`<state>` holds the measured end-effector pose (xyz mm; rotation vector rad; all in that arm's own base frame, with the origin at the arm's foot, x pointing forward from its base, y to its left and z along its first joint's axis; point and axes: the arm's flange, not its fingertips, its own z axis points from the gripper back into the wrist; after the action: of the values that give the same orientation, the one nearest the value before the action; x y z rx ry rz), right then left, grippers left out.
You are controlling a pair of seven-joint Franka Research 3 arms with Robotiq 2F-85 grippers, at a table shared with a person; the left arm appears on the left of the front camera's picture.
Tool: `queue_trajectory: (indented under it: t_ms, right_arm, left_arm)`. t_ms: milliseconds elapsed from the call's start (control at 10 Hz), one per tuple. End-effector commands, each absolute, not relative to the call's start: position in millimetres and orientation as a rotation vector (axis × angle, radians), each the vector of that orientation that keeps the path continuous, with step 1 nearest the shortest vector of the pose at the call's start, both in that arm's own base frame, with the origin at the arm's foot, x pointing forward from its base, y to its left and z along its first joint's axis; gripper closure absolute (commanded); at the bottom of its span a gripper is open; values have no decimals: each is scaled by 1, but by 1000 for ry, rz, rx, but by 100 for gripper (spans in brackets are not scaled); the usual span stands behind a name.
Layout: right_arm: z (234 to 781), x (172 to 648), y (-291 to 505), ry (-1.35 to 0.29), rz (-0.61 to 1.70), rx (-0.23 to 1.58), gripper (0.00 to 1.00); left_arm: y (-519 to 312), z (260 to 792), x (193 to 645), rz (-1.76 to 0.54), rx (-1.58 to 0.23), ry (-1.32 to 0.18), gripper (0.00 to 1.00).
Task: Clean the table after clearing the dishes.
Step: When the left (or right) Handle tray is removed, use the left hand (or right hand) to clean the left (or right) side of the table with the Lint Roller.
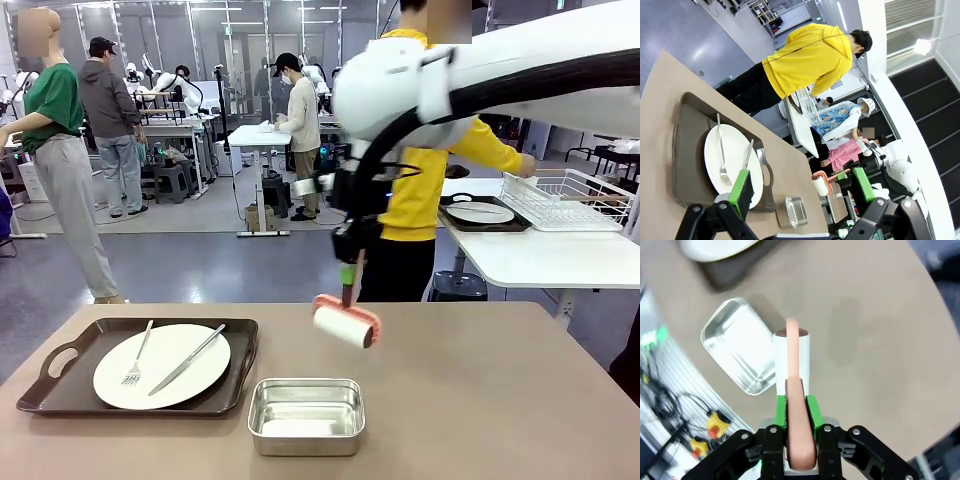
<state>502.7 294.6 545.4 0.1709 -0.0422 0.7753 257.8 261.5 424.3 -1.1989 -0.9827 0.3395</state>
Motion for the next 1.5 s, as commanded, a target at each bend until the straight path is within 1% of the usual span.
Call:
queue_trajectory:
  t_ms: [0, 100, 200, 300, 400, 500, 600, 900, 1000, 1100, 1200, 1400]
  right_arm:
    - [523, 469, 260, -98, 430, 208, 89]
    - [513, 468, 241, -157, 280, 168, 89]
    - [495, 468, 228, -182, 131, 236, 89]
    - [480, 469, 218, -181, 63, 249, 89]
    - [469, 470, 213, -181, 50, 264, 89]
    - [459, 474, 214, -165, 117, 342, 89]
    - [476, 479, 204, -142, 84, 247, 89]
    - [476, 479, 204, -142, 84, 247, 89]
    - [467, 479, 206, -144, 75, 264, 79]
    - [458, 489, 195, -125, 52, 383, 79]
    - [450, 492, 183, -150, 14, 406, 79]
    - [434, 483, 165, -148, 17, 467, 79]
  left_arm:
    - [262, 427, 256, 332, -1210, -1000, 0]
    - [262, 427, 256, 332, -1210, -1000, 0]
    - [262, 427, 256, 332, -1210, -1000, 0]
    - [262, 427, 256, 332, -1210, -1000, 0]
    - [262, 427, 256, 332, -1210, -1000, 0]
    - [262, 427, 256, 332, -1210, -1000, 0]
    - [262, 427, 256, 332, -1210, -1000, 0]
    - [262, 427, 256, 332, -1210, -1000, 0]
    - [262, 427, 256, 332, -1210, -1000, 0]
    - [262, 427, 256, 332, -1210, -1000, 0]
    - [262, 427, 256, 332, -1210, -1000, 0]
    - [262, 427, 256, 332, -1210, -1000, 0]
